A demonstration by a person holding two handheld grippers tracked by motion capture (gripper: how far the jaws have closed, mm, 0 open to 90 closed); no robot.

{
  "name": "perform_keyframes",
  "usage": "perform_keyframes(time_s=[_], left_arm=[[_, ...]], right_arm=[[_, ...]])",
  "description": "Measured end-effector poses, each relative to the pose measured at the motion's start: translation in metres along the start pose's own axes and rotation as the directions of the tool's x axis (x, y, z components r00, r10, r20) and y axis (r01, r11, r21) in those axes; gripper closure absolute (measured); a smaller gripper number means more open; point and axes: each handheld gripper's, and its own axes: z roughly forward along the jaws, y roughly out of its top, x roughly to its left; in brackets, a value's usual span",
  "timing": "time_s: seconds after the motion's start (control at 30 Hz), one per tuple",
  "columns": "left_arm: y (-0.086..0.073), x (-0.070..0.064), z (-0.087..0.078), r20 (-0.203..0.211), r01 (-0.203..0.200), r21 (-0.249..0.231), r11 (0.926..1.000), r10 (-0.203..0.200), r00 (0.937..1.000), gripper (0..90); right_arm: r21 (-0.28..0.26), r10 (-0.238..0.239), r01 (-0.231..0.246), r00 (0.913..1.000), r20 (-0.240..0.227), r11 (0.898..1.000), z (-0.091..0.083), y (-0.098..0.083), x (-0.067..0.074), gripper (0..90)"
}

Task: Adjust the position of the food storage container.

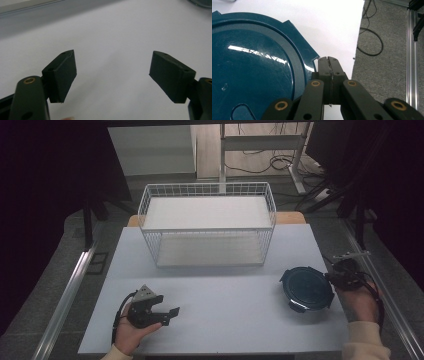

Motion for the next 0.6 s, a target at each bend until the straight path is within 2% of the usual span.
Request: perform_keyframes(time_s=[0.13, 0.17, 0.3, 0.6], left_arm=[[0.000, -0.001, 0.000, 0.000, -0.001, -0.001, 1.0000, 0.001, 1.0000, 21.3], [0.000, -0.001, 0.000, -0.001, -0.001, -0.001, 1.0000, 0.001, 1.0000, 21.2], [0.000, 0.000, 0.000, -0.001, 0.005, -0.002, 1.0000, -0.005, 1.0000, 21.2], [0.001, -0.001, -0.001, -0.002, 0.005, -0.008, 1.0000, -0.005, 1.0000, 21.3]], right_arm=[[0.004, -0.009, 0.009, 0.9999, -0.013, 1.000, 0.000, 0.002, 0.006, 90.0], [0.009, -0.021, 0.021, 0.9995, -0.022, 1.000, 0.001, 0.004, 0.013, 90.0], [0.017, -0.040, 0.041, 0.9986, -0.036, 0.999, 0.002, 0.008, 0.025, 90.0], [0.035, -0.090, 0.090, 0.9959, -0.010, 0.995, 0.003, 0.014, 0.057, 90.0]])
